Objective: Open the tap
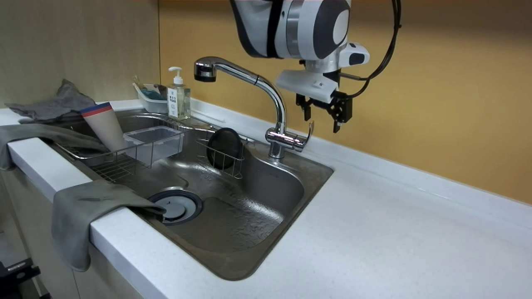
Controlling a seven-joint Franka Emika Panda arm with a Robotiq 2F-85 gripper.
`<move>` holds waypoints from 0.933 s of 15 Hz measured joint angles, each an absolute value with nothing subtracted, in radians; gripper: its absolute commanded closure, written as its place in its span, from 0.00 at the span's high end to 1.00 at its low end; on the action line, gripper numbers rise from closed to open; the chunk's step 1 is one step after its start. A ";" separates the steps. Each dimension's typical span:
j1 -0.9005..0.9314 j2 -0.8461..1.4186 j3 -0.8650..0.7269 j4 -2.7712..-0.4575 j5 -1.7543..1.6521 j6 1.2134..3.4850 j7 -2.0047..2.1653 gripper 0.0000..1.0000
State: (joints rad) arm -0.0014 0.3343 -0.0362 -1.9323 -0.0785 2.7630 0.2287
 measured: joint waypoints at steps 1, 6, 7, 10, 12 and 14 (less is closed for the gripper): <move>-0.001 0.343 -0.038 -1.926 -0.078 2.759 0.229 1.00; 0.001 0.368 -0.050 -1.910 -0.078 2.744 0.229 1.00; 0.001 0.368 -0.052 -1.910 -0.078 2.742 0.229 1.00; 0.004 0.368 -0.061 -1.910 -0.076 2.736 0.230 1.00; 0.004 0.370 -0.071 -1.910 -0.074 2.734 0.231 1.00; 0.004 0.374 -0.083 -1.910 -0.070 2.732 0.233 1.00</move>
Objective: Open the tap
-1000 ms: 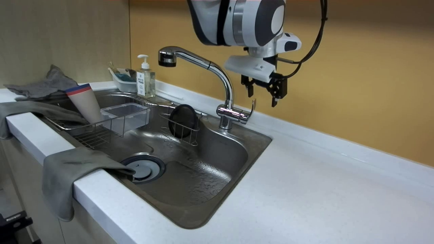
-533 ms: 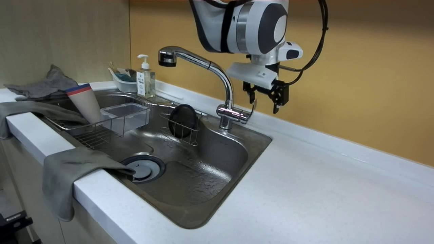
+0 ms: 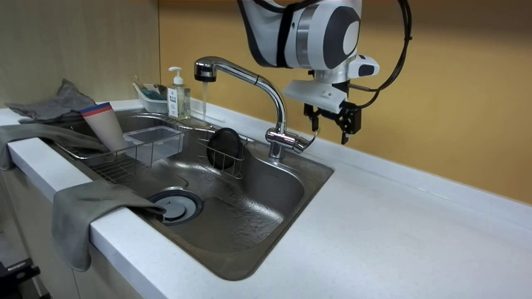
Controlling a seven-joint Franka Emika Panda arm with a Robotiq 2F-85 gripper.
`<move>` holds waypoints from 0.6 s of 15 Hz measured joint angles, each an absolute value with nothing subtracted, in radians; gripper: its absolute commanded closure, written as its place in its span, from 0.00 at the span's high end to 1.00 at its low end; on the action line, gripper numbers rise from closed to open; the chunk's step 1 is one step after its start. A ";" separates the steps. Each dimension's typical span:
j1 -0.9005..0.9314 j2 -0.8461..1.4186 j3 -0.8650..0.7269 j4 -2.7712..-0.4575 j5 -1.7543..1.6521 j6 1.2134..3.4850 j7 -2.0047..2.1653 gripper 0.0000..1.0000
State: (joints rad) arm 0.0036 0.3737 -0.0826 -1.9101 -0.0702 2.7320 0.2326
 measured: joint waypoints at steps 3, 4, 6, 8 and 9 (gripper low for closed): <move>-0.001 0.376 -0.109 -1.910 -0.058 2.730 0.233 1.00; -0.004 0.378 -0.117 -1.910 -0.057 2.729 0.233 1.00; -0.013 0.382 -0.129 -1.910 -0.055 2.727 0.233 1.00; -0.021 0.383 -0.131 -1.910 -0.048 2.727 0.233 1.00; -0.022 0.382 -0.131 -1.910 -0.040 2.727 0.232 1.00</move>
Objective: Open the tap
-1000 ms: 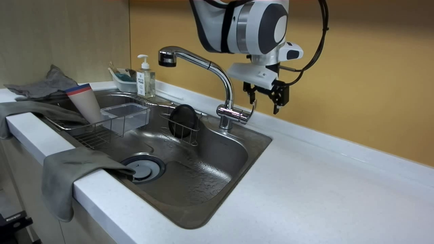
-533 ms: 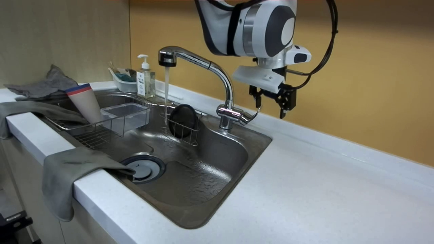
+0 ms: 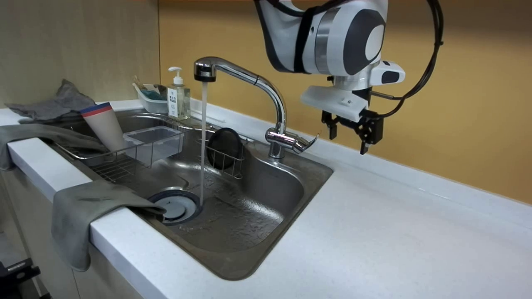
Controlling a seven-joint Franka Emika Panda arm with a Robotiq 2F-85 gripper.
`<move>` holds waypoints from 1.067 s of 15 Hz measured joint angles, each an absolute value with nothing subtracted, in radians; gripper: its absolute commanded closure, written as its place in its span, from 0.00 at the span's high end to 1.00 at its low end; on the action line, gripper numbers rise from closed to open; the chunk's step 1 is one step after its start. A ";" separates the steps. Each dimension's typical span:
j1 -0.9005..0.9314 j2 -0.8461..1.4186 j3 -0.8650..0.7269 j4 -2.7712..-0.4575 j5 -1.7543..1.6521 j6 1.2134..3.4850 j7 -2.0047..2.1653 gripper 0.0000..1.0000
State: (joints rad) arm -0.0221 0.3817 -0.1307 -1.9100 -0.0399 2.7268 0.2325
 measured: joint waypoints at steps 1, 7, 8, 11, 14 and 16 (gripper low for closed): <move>-0.022 0.379 -0.130 -1.910 -0.037 2.727 0.232 1.00; -0.004 0.300 -0.128 -1.917 -0.044 2.668 0.230 1.00; 0.000 0.278 -0.127 -1.921 -0.048 2.647 0.230 1.00; 0.009 0.203 -0.124 -1.942 -0.074 2.573 0.229 1.00; 0.011 0.130 -0.109 -1.969 -0.088 2.494 0.225 1.00; 0.010 0.089 -0.095 -1.988 -0.085 2.448 0.211 1.00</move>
